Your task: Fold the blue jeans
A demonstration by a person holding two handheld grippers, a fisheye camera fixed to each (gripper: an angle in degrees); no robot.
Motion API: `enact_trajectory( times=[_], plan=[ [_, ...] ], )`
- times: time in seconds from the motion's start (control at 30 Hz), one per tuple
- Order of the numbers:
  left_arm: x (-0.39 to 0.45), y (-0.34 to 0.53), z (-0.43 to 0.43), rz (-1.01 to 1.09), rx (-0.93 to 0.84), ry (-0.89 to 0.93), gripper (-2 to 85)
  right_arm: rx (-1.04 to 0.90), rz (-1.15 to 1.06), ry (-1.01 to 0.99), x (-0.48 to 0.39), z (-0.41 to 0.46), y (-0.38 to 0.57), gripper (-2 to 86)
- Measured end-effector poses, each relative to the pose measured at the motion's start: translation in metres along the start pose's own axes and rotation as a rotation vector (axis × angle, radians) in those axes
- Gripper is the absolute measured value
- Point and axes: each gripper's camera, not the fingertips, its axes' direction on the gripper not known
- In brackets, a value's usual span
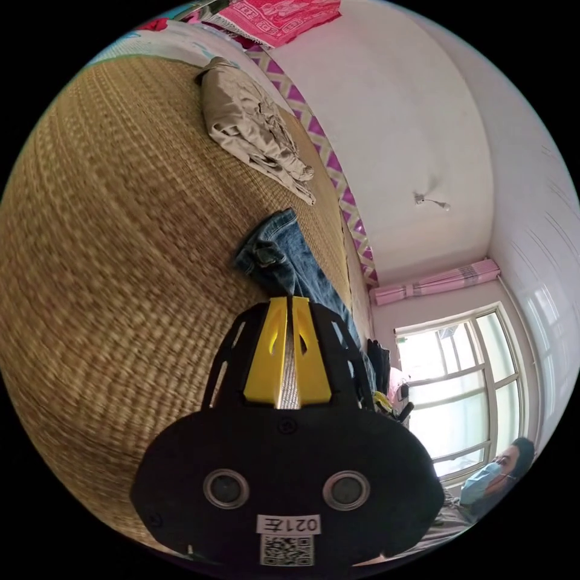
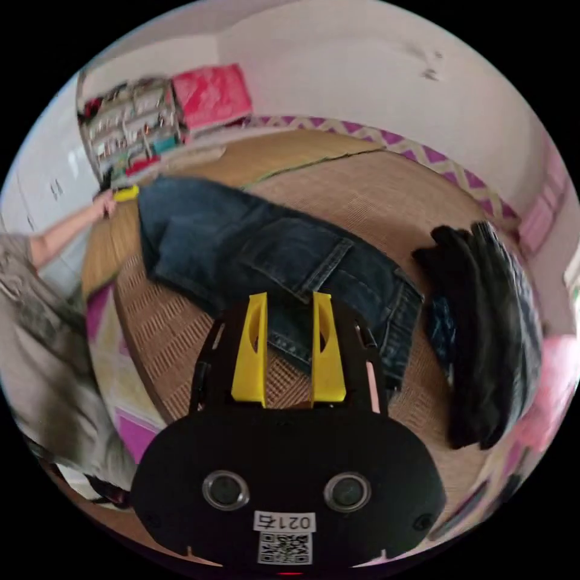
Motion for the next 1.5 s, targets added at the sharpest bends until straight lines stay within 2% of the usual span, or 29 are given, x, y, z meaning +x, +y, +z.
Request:
enact_trajectory(
  times=[0.1, 0.27, 0.4, 0.47, 0.6, 0.67, 0.73, 0.8, 0.87, 0.97, 1.0, 1.07, 1.17, 1.23, 1.3, 1.43, 1.5],
  plan=[
    [-0.009, -0.01, 0.009, 0.014, -0.024, -0.035, -1.0, -0.097, -0.116, 0.114, -0.015, 0.037, -0.038, 10.8],
    [-0.019, -0.023, 0.035, 0.001, -0.004, -0.063, -1.0, -0.158, -0.097, 0.083, 0.022, 0.083, -0.1, 10.6],
    [-0.016, -0.019, 0.047, 0.025, 0.038, -0.057, -0.8, -0.184, -0.067, 0.156, 0.037, 0.108, -0.151, 9.7],
    [-0.007, -0.009, 0.036, 0.08, 0.066, 0.02, -0.5, -0.217, -0.098, 0.128, 0.04, 0.102, -0.169, 8.4],
    [0.034, 0.008, 0.007, 0.262, 0.13, 0.039, 0.9, -0.106, -0.104, 0.015, 0.078, 0.064, -0.198, 8.7],
    [0.09, 0.01, 0.035, 0.451, 0.038, -0.062, 4.2, -0.129, -0.122, -0.033, 0.103, 0.074, -0.218, 8.7],
    [0.133, 0.014, 0.073, 0.599, -0.041, -0.082, 5.5, -0.176, -0.199, -0.142, 0.124, 0.084, -0.239, 7.8],
    [0.174, 0.019, 0.118, 0.741, -0.125, -0.13, 6.4, -0.184, -0.3, -0.436, 0.157, 0.079, -0.261, 6.0],
    [0.215, 0.02, 0.175, 0.882, -0.208, -0.212, 7.1, -0.136, -0.312, -0.521, 0.184, 0.069, -0.272, 5.3],
    [0.244, 0.007, 0.24, 0.969, -0.274, -0.233, 7.7, -0.069, -0.19, -0.415, 0.233, 0.077, -0.291, 5.7],
    [0.249, 0.004, 0.254, 0.982, -0.293, -0.241, 7.8, -0.108, -0.157, -0.298, 0.244, 0.094, -0.298, 6.1],
    [0.262, -0.004, 0.315, 1.039, -0.397, -0.312, 8.3, -0.171, -0.131, -0.198, 0.255, 0.124, -0.309, 6.4],
    [0.268, -0.005, 0.383, 1.054, -0.584, -0.346, 8.3, -0.18, -0.147, -0.188, 0.267, 0.156, -0.322, 7.0],
    [0.272, -0.003, 0.407, 1.05, -0.645, -0.339, 7.9, -0.236, -0.179, -0.196, 0.272, 0.175, -0.327, 7.6],
    [0.277, -0.002, 0.416, 1.058, -0.643, -0.348, 6.4, -0.322, -0.218, -0.21, 0.28, 0.199, -0.328, 8.3],
    [0.282, 0.0, 0.416, 1.051, -0.616, -0.331, 0.2, -0.356, -0.247, -0.238, 0.294, 0.215, -0.33, 7.5],
    [0.288, 0.006, 0.413, 1.072, -0.593, -0.347, -0.5, -0.355, -0.258, -0.277, 0.302, 0.218, -0.331, 2.7]
  ],
)
